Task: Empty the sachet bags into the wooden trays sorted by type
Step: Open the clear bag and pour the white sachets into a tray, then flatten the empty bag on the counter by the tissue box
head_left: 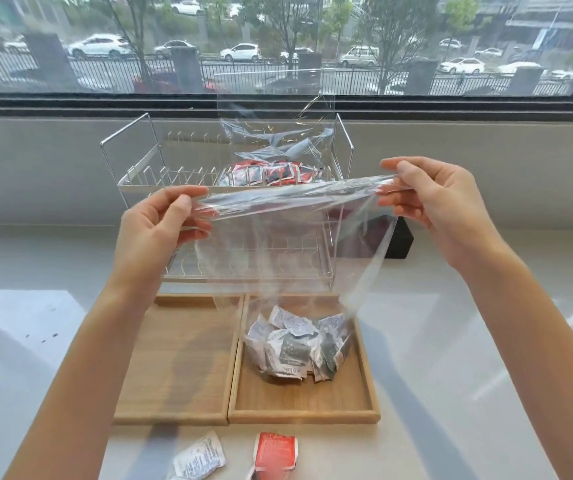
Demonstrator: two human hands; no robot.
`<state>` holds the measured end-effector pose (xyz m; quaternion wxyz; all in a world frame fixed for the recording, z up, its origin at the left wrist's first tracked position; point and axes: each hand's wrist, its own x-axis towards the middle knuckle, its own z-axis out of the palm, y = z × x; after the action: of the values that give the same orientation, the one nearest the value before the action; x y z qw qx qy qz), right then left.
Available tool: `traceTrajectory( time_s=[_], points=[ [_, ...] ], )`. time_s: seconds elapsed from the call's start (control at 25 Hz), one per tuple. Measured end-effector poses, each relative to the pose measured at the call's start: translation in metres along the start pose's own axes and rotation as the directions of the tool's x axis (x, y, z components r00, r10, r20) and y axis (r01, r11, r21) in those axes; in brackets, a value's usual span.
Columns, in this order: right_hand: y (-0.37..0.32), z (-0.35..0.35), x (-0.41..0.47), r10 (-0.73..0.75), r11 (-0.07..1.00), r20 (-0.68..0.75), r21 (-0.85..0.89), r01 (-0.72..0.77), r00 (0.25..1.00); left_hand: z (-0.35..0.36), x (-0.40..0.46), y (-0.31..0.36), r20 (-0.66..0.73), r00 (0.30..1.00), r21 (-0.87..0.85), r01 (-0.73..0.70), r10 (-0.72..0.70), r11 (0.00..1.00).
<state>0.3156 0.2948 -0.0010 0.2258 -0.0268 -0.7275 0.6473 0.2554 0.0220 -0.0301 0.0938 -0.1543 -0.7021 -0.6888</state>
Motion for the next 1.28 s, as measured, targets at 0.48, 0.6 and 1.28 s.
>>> traceTrajectory(
  time_s=[0.48,0.6,1.28],
  points=[
    [0.042,0.005,-0.036,-0.086,0.996,0.064,-0.017,0.087,0.994,-0.028,-0.035,-0.034,0.016,0.999,-0.057,0.030,-0.029,0.998],
    [0.105,0.007,-0.074,0.144,0.987,0.064,-0.086,-0.138,0.988,-0.028,-0.072,-0.084,0.015,0.966,-0.052,0.260,-0.259,0.964],
    [0.198,-0.003,-0.121,0.608,0.637,-0.001,-0.596,-0.488,0.794,-0.032,-0.119,-0.185,-0.132,0.760,0.403,0.628,-0.637,0.666]
  ],
)
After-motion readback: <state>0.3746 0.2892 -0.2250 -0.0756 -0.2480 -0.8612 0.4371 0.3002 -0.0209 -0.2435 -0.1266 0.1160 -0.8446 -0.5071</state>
